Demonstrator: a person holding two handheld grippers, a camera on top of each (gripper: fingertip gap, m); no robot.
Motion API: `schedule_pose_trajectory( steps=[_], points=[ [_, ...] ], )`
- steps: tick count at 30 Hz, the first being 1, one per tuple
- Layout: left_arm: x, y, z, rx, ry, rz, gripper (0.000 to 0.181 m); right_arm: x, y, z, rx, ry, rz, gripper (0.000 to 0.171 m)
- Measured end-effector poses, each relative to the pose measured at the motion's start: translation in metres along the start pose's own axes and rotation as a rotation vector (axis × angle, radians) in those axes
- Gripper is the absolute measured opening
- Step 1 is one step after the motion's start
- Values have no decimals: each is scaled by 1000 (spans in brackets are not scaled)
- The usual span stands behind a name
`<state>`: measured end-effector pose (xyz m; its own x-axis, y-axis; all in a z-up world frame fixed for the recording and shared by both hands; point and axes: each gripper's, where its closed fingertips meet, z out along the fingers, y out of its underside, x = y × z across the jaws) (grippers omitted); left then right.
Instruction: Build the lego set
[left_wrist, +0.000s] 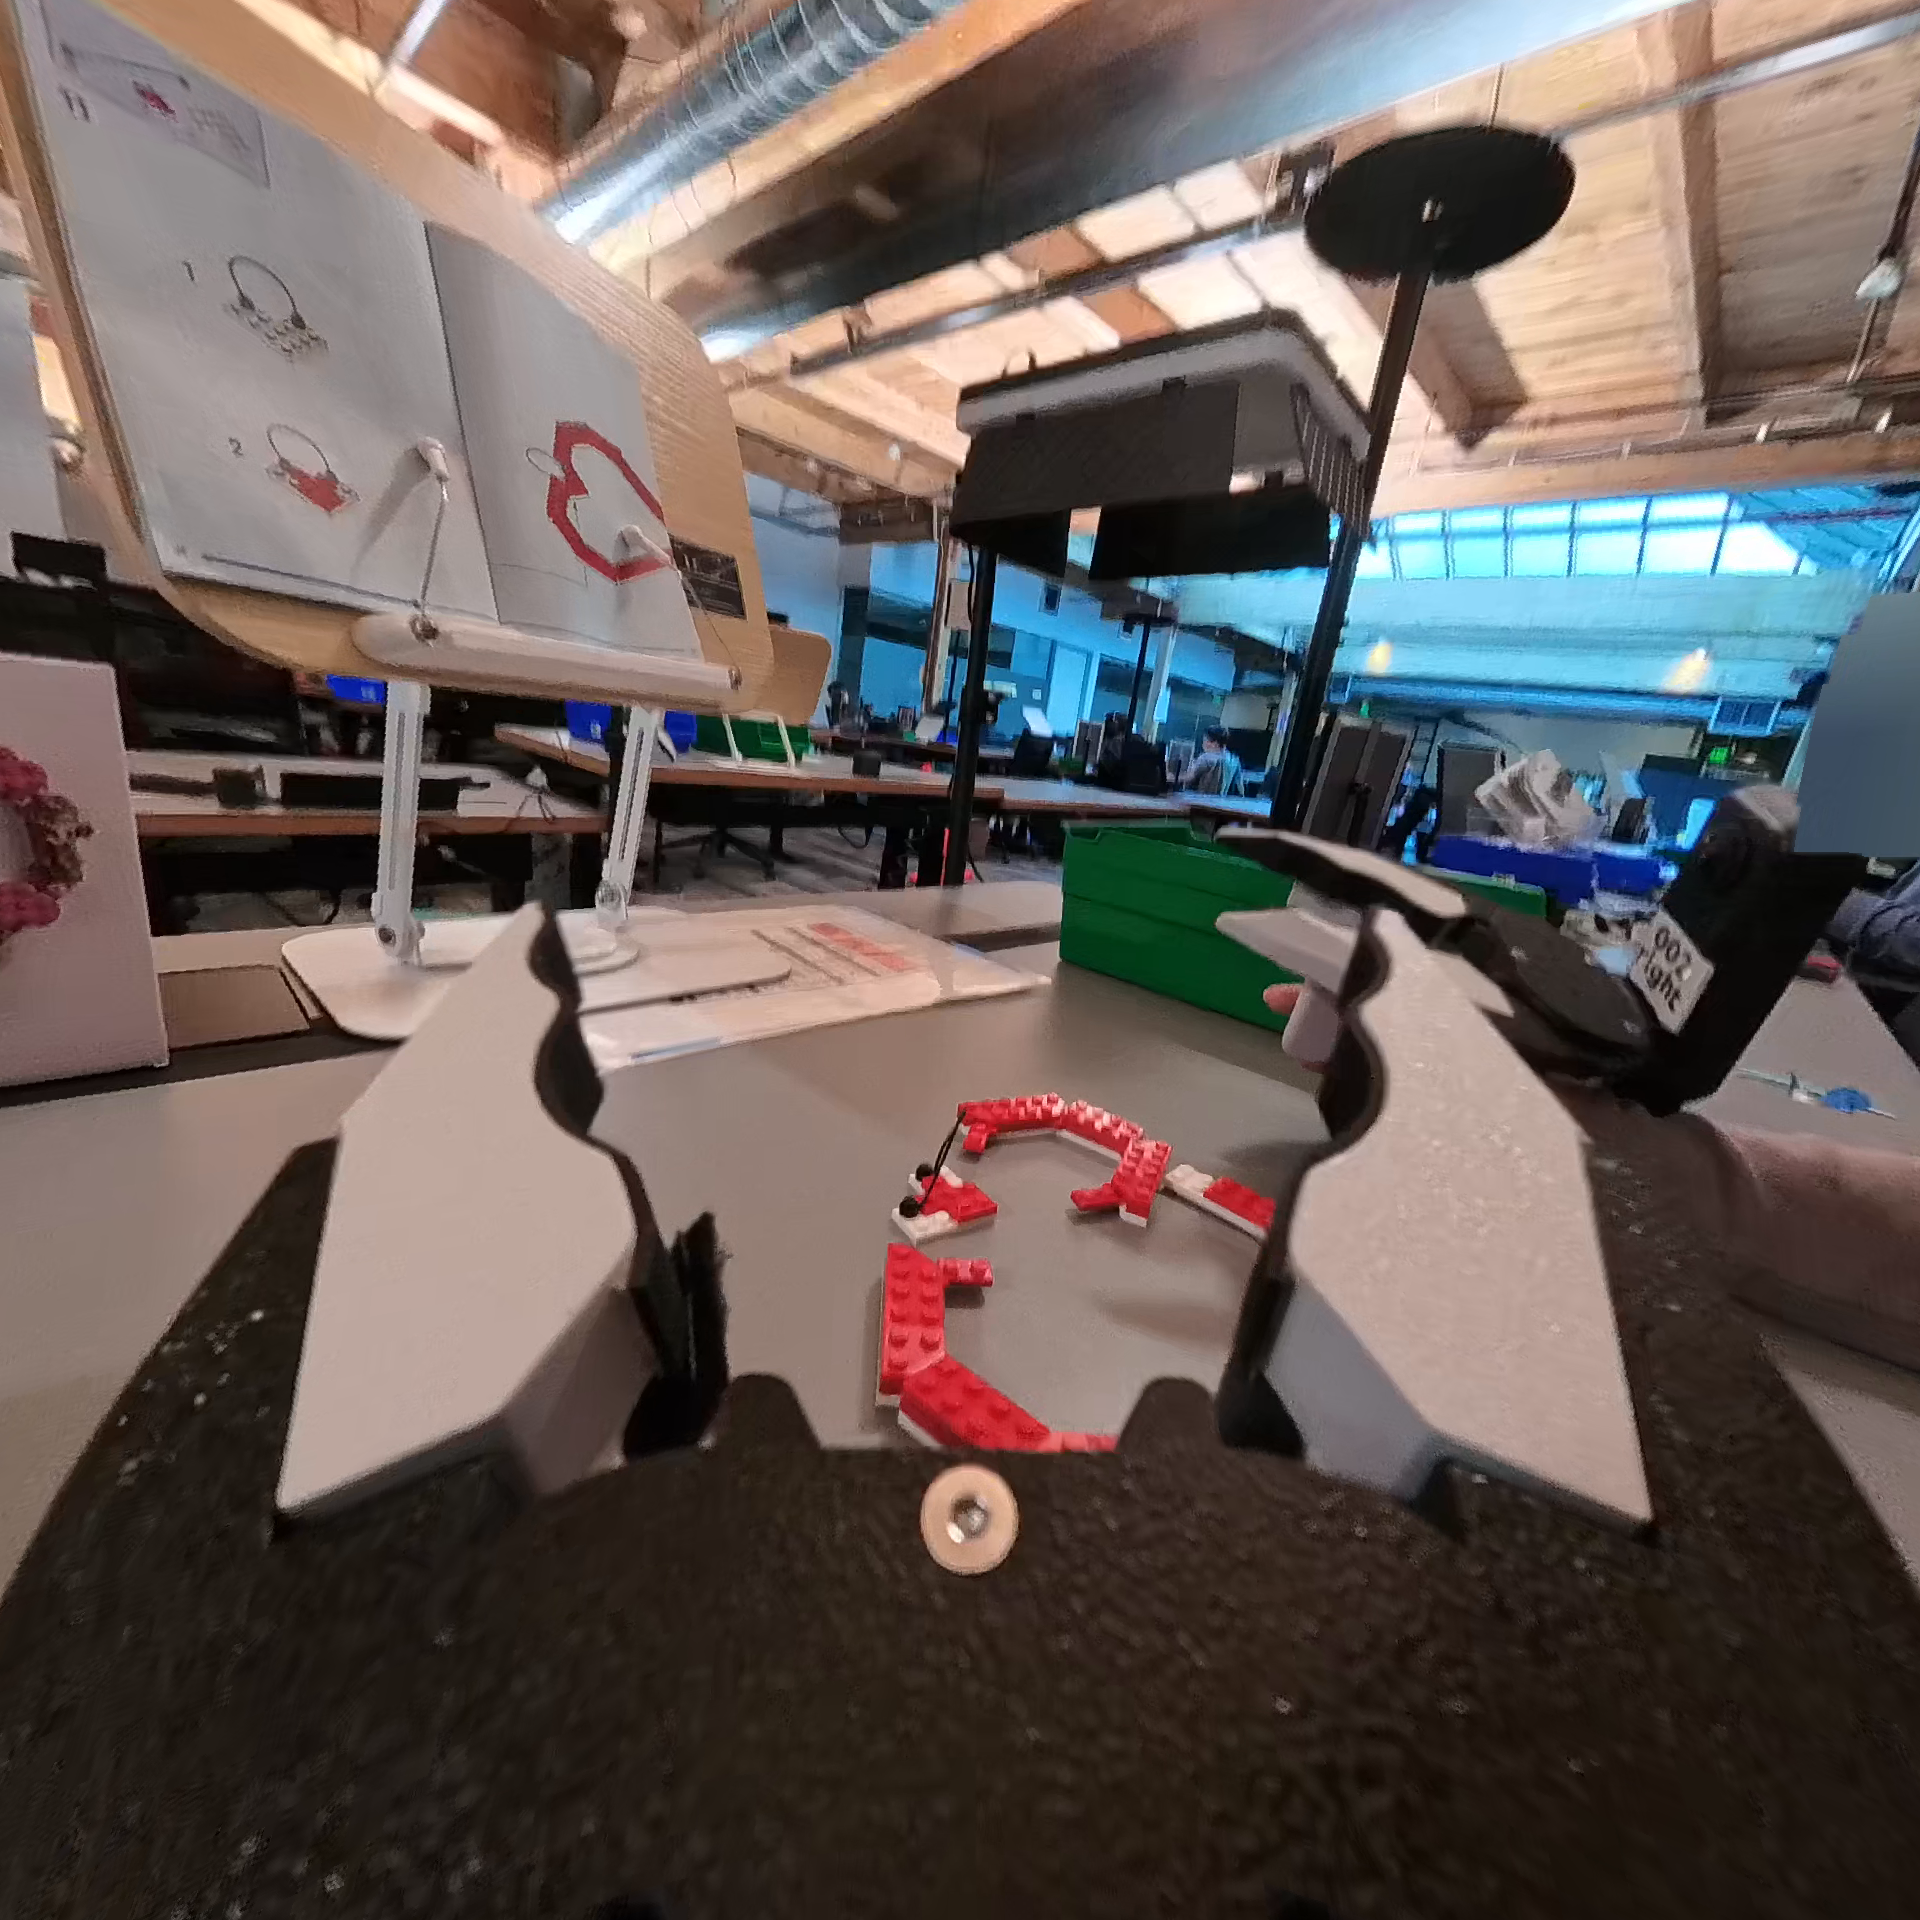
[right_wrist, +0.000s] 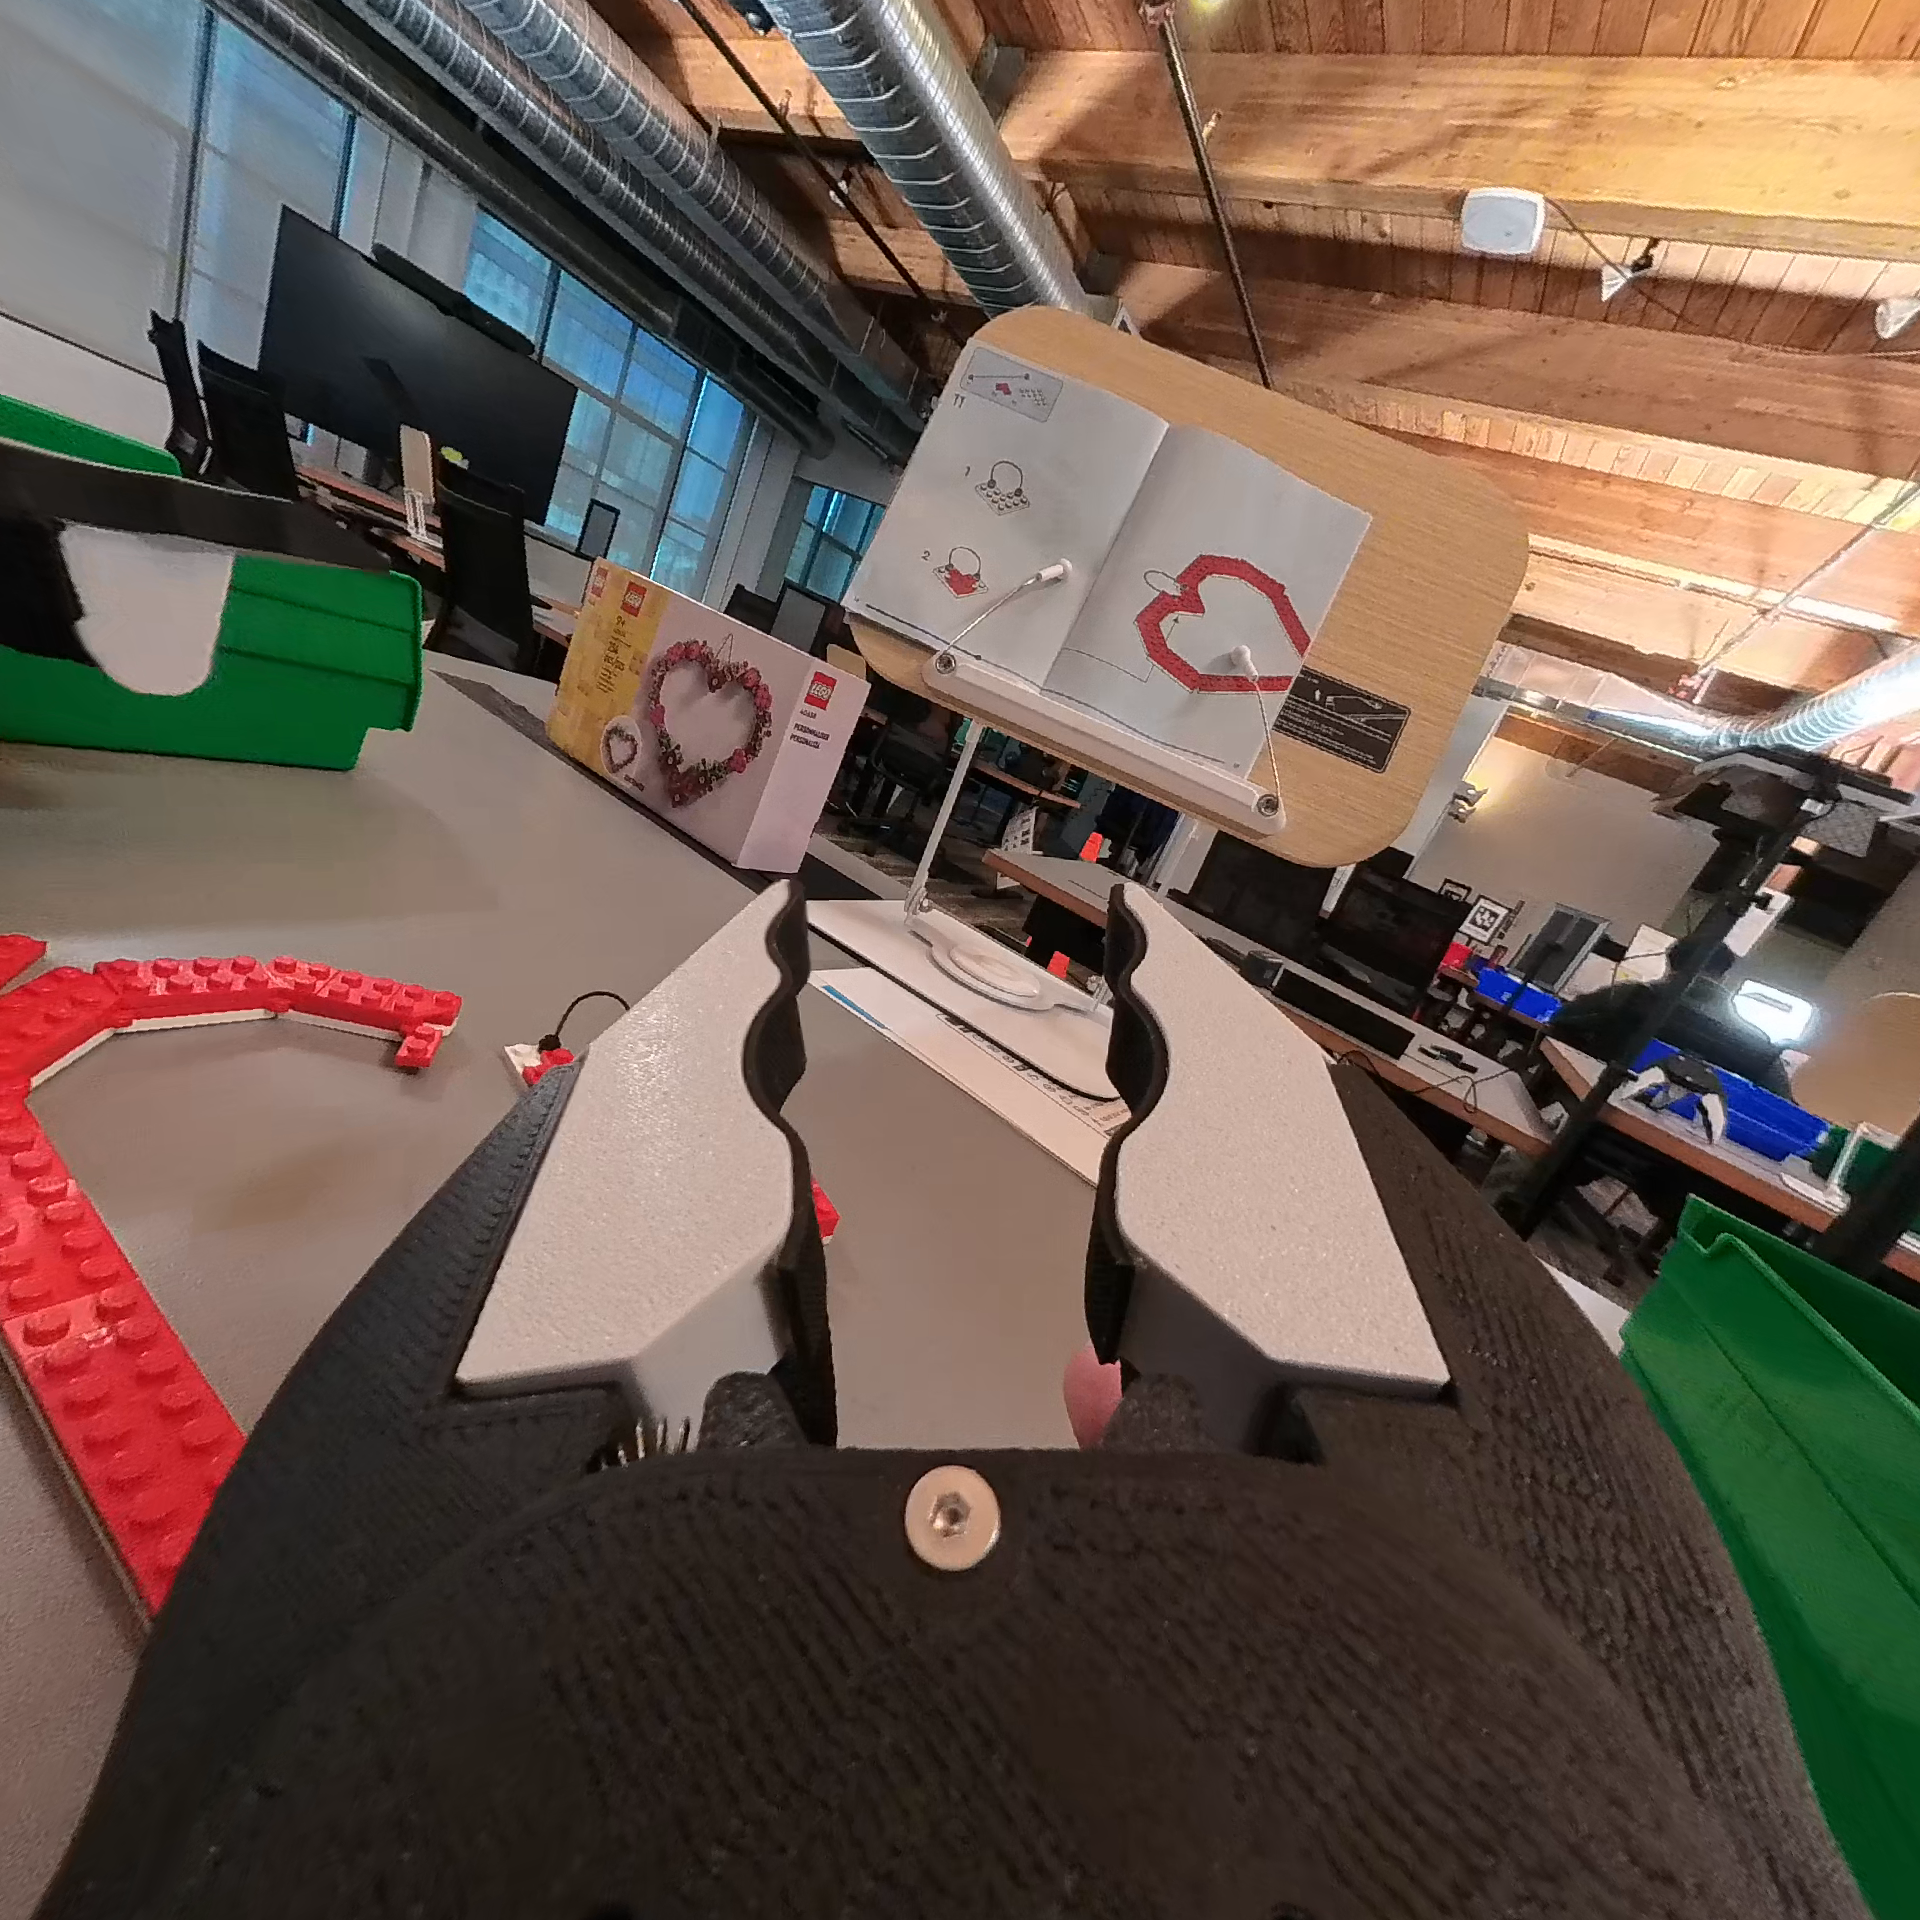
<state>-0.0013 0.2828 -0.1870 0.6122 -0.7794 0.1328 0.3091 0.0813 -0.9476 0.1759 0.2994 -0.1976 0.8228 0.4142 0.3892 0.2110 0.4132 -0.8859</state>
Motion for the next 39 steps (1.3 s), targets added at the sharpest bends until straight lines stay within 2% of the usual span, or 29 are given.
schedule_pose_trajectory(
  steps=[5,8,10,15,19,22,25,26,31,35,39],
  points=[
    [-3,24,1,-226,-31,47,104,2,1,1,-8,15,-19,54],
    [5,38,0,-345,8,82,69,4,2,2,-15,30,-34,52],
    [5,55,-1,-478,13,93,57,5,3,5,-14,30,-39,51],
    [5,90,-1,-760,41,122,53,-13,8,25,-15,-108,-73,43],
    [7,104,-1,-857,62,75,52,-34,7,45,26,-309,-69,39],
    [3,115,-2,-929,65,49,54,-63,11,54,-22,-613,-69,41],
    [1,122,1,-985,84,33,51,-95,38,46,-282,-993,14,49],
    [-2,125,2,-1003,85,39,50,-99,44,46,-332,-1050,19,51],
    [-8,134,4,-1103,68,35,49,-114,78,45,-536,-1217,-102,48],
    [-11,135,0,-1138,38,141,45,-116,94,47,-617,-1271,-126,41],
    [-11,140,-3,-1174,20,133,45,-121,97,46,-633,-1305,-85,36]
  ],
)
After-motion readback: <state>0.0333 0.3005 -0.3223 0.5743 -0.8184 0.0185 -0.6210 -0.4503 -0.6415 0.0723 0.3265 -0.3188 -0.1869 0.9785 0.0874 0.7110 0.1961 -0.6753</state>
